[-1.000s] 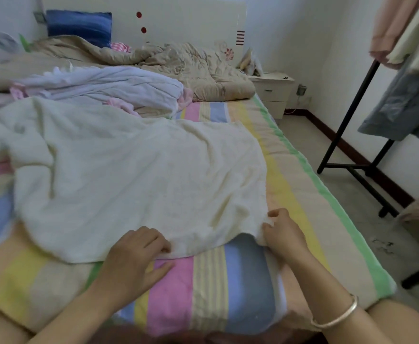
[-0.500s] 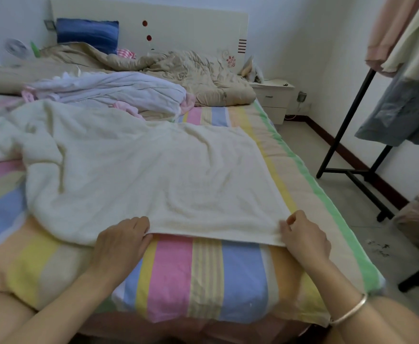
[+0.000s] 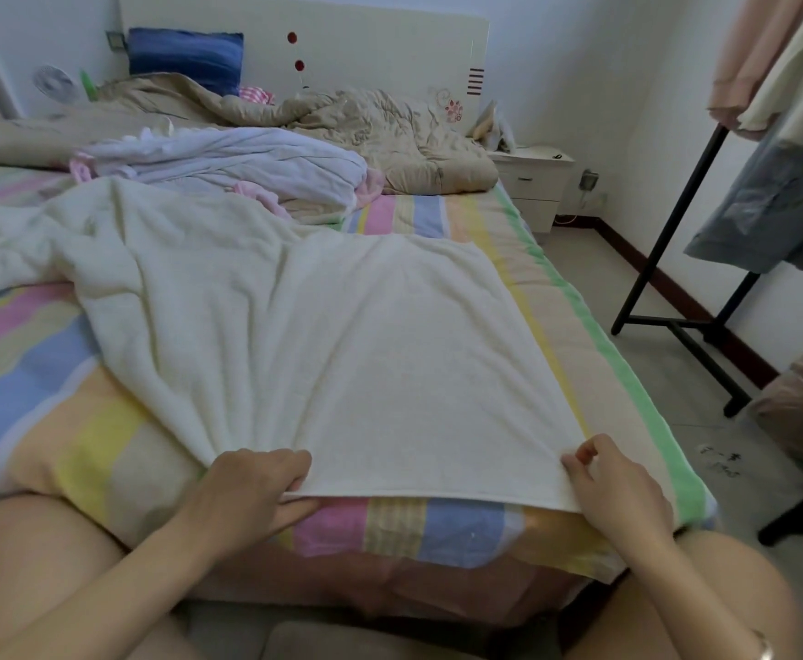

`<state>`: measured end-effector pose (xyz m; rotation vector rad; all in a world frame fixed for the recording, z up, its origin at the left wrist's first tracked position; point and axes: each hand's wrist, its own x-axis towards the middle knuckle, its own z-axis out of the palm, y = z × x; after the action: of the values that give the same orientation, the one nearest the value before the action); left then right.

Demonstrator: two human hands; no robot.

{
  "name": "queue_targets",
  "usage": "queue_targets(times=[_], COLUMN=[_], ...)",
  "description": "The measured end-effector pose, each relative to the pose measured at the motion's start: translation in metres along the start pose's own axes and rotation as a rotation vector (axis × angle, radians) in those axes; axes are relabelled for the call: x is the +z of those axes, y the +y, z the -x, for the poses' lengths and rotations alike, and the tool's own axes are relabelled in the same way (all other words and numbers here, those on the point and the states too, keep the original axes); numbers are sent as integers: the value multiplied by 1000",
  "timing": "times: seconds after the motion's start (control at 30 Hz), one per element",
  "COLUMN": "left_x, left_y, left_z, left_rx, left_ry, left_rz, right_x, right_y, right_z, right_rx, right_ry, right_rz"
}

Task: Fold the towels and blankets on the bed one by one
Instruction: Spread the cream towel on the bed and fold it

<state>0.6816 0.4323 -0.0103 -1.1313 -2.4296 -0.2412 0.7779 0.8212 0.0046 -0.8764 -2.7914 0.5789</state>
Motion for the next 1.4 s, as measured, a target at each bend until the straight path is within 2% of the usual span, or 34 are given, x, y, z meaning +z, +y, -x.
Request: queue_targets(times=[0.13,0.2,0.27,0.3,0.37,0.47,0.53,0.6,0.67,0.77,0.83,0.87,0.9,0.97,1.03,1.1,1.17,1.2,1.3,1.33,1.37,1.4], left_x=[2,-1,-7,-9,-15,-11,7,27,39,43,40,41,42,50,61,74,90,100,122,130,139,143], left_y=[9,12,14,14,14,8,2,-4,-13,-18,-17,-17,-19,-27,-35,-42,-53,-60,-83,-92,-101,-109], left_z=[9,12,7,-1,-25,-68,-89,-96,-91,-80,-88,-98,-112,-145,-183,-216,-240,-250,-268,-276,-286,-296], left_rx=[-10,-124,-303,-373,-483,-504,-476,-420,-419,-438,-453,-477,-510,-538,-527,-523,-491,-471,-441,-436,-436,-445], left_ry=[-41,-70,-78,-59,41,123,27,-187,-382,-515,-452,-365,-275,-109,-110,-171,-220,-240,-226,-185,-152,-134], left_rz=[-16,17,71,69,19,99,174,106,74,67,30,-7,-28,-45,-18,50,85,109,230,265,285,299], right_x=[0,-2,-6,-5,-1,20,40,59,66,50,33,30,33,48,65,79,82,81,62,60,63,69], right_y=[7,5,-3,-8,-32,-89,-124,-138,-125,-77,-64,-70,-85,-128,-167,-182,-170,-157,-124,-126,-136,-150], right_z=[5,6,5,2,-3,-10,-14,-25,-48,-91,-114,-123,-132,-140,-144,-157,-192,-217,-288,-305,-319,-321], right_rx=[20,33,-6,-46,-164,-388,-549,-612,-549,-236,-50,-33,-91,-333,-626,-751,-717,-619,-135,-59,-91,-229], right_ry=[4,-4,61,112,182,129,16,-136,-201,-140,-113,-99,-75,-62,-107,-222,-253,-230,-131,-118,-121,-124], right_rz=[9,62,191,252,223,110,140,222,285,382,369,362,358,360,338,330,347,368,342,295,271,275])
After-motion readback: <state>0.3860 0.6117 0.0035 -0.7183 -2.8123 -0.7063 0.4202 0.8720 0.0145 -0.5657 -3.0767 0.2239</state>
